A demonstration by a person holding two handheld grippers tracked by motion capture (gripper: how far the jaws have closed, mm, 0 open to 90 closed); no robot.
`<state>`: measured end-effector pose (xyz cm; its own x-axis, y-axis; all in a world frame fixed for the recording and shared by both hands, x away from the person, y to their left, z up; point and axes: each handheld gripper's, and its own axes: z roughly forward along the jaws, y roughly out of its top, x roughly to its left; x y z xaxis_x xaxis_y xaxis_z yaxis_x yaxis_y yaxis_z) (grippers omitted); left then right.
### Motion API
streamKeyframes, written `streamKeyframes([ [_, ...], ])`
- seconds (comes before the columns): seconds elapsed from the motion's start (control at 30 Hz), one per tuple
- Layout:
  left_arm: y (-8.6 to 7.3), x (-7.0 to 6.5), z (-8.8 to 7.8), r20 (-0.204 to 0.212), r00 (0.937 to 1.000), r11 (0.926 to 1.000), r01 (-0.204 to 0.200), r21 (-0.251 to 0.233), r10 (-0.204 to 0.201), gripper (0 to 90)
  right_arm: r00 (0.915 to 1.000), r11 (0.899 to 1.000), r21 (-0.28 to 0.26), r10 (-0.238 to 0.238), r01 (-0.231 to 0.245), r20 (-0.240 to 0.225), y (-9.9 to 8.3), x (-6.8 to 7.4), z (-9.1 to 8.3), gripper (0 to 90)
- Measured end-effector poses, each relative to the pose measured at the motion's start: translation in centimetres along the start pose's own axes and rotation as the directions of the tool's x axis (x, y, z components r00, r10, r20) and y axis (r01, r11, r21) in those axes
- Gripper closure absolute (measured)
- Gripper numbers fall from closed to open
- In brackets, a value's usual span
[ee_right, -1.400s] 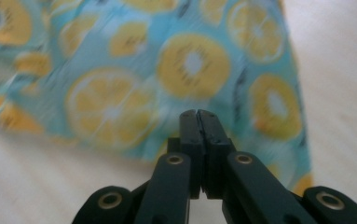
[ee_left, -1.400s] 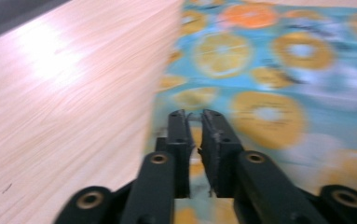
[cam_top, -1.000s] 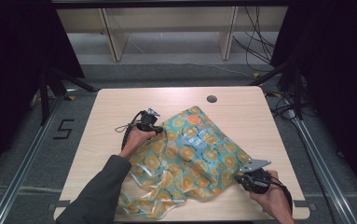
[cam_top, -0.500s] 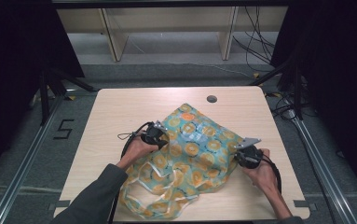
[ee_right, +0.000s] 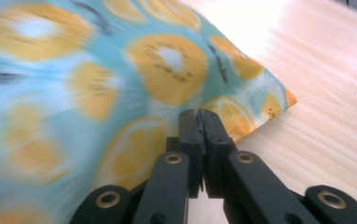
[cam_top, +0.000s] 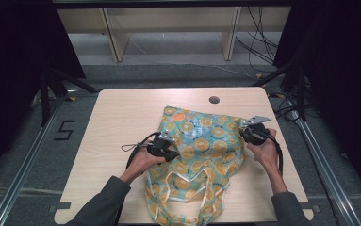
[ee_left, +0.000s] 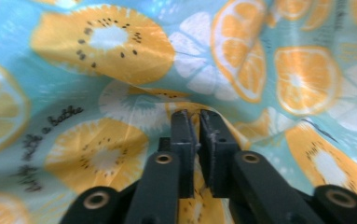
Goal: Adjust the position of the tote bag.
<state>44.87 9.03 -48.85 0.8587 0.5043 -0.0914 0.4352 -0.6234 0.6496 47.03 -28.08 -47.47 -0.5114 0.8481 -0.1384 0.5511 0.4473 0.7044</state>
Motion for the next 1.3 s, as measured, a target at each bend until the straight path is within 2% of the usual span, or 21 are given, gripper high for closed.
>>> streamKeyframes([
  [0.07, 0.0, -0.1, -1.2, -0.008, 0.9990, 0.9968, 0.044, -0.067, -0.045, 79.8, 0.9996, 0.999, -0.043, 0.000, -0.002, -0.029, -0.5, 0.5, -1.3, 86.8],
  [0.1, 0.0, -0.4, -1.7, 0.000, 0.9979, 0.9939, 0.064, -0.090, -0.064, 77.3, 0.9986, 0.999, -0.039, -0.032, 0.031, -0.042, -0.7, 0.6, -2.1, 85.9],
  [0.13, -0.2, -0.6, -2.5, -0.010, 0.9990, 0.9945, 0.042, -0.096, -0.043, 74.3, 0.9984, 0.999, -0.050, -0.018, 0.016, -0.053, -0.9, 1.0, -3.0, 84.9],
  [0.17, -0.4, -1.1, -2.9, -0.007, 0.9981, 0.9904, 0.059, -0.125, -0.061, 67.5, 0.9970, 0.996, -0.084, -0.010, 0.003, -0.077, -1.1, 1.2, -3.8, 81.4],
  [0.2, -0.5, -1.2, -3.4, -0.001, 0.9991, 0.9916, 0.042, -0.122, -0.043, 62.7, 0.9949, 0.996, -0.090, 0.005, -0.014, -0.101, -1.1, 1.6, -4.6, 78.9],
  [0.23, -0.8, -1.7, -3.8, 0.002, 0.9976, 0.9873, 0.069, -0.143, -0.069, 59.1, 0.9942, 0.994, -0.109, 0.002, -0.014, -0.108, -1.2, 1.9, -5.0, 76.7],
  [0.27, -1.0, -1.8, -4.3, 0.005, 0.9988, 0.9884, 0.049, -0.144, -0.048, 54.9, 0.9918, 0.995, -0.101, 0.011, -0.024, -0.127, -1.2, 2.4, -5.8, 74.9],
  [0.3, -1.3, -2.3, -4.8, 0.008, 0.9974, 0.9843, 0.072, -0.161, -0.072, 50.6, 0.9898, 0.993, -0.116, 0.006, -0.022, -0.142, -1.2, 3.0, -6.3, 71.5],
  [0.43, -2.3, -3.6, -6.5, 0.080, 0.9926, 0.9744, 0.106, -0.198, -0.091, 42.2, 0.9757, 0.993, -0.112, 0.001, -0.026, -0.219, -1.5, 5.3, -8.0, 59.0],
  [0.57, -2.9, -5.1, -7.1, 0.076, 0.9938, 0.9766, 0.094, -0.194, -0.080, 35.3, 0.9575, 0.995, -0.098, -0.004, -0.026, -0.288, -1.8, 7.7, -9.1, 52.0],
  [0.7, -3.1, -6.2, -6.7, 0.070, 0.9962, 0.9840, 0.062, -0.167, -0.051, 30.5, 0.9471, 0.993, -0.117, -0.068, 0.033, -0.313, -1.9, 9.5, -9.8, 49.4],
  [0.77, -3.2, -6.7, -6.5, 0.058, 0.9976, 0.9875, 0.047, -0.151, -0.038, 29.8, 0.9433, 0.994, -0.104, -0.062, 0.029, -0.326, -2.1, 10.3, -10.1, 47.7],
  [0.87, -3.2, -7.3, -5.5, 0.090, 0.9959, 0.9897, 0.019, -0.142, -0.006, 29.6, 0.9356, 0.994, -0.104, -0.077, 0.044, -0.344, -2.3, 11.1, -10.2, 46.0],
  [0.93, -3.2, -7.5, -4.8, 0.076, 0.9969, 0.9944, -0.013, -0.105, 0.021, 29.5, 0.9325, 0.992, -0.106, -0.099, 0.066, -0.347, -2.4, 11.6, -10.0, 45.3],
  [1.07, -3.2, -7.9, -4.2, 0.060, 0.9977, 0.9954, -0.026, -0.092, 0.032, 30.2, 0.9271, 0.992, -0.095, -0.117, 0.089, -0.356, -2.2, 13.1, -9.8, 42.5],
  [1.1, -3.1, -7.9, -4.1, 0.050, 0.9972, 0.9948, -0.051, -0.088, 0.055, 31.1, 0.9220, 0.992, -0.089, -0.115, 0.088, -0.370, -2.1, 13.5, -9.7, 41.5],
  [1.13, -3.2, -8.0, -4.0, 0.042, 0.9977, 0.9952, -0.050, -0.084, 0.054, 33.4, 0.9195, 0.990, -0.101, -0.133, 0.102, -0.370, -2.0, 13.8, -9.5, 40.5],
  [1.17, -3.1, -7.8, -4.1, 0.026, 0.9950, 0.9946, -0.095, -0.042, 0.096, 38.0, 0.9167, 0.990, -0.094, -0.133, 0.105, -0.377, -2.0, 14.3, -9.3, 39.9],
  [1.2, -3.1, -7.7, -4.1, 0.013, 0.9913, 0.9913, -0.131, -0.009, 0.131, 42.9, 0.9198, 0.991, -0.081, -0.129, 0.106, -0.371, -2.0, 14.7, -9.2, 39.2],
  [1.23, -3.2, -7.9, -4.0, 0.012, 0.9934, 0.9932, -0.113, -0.026, 0.114, 50.3, 0.9200, 0.989, -0.076, -0.149, 0.130, -0.363, -2.0, 15.0, -9.0, 39.0],
  [1.3, -3.2, -7.9, -4.0, -0.007, 0.9894, 0.9888, -0.145, -0.034, 0.145, 65.0, 0.9253, 0.987, -0.069, -0.160, 0.145, -0.344, -2.0, 15.3, -8.5, 39.7],
])
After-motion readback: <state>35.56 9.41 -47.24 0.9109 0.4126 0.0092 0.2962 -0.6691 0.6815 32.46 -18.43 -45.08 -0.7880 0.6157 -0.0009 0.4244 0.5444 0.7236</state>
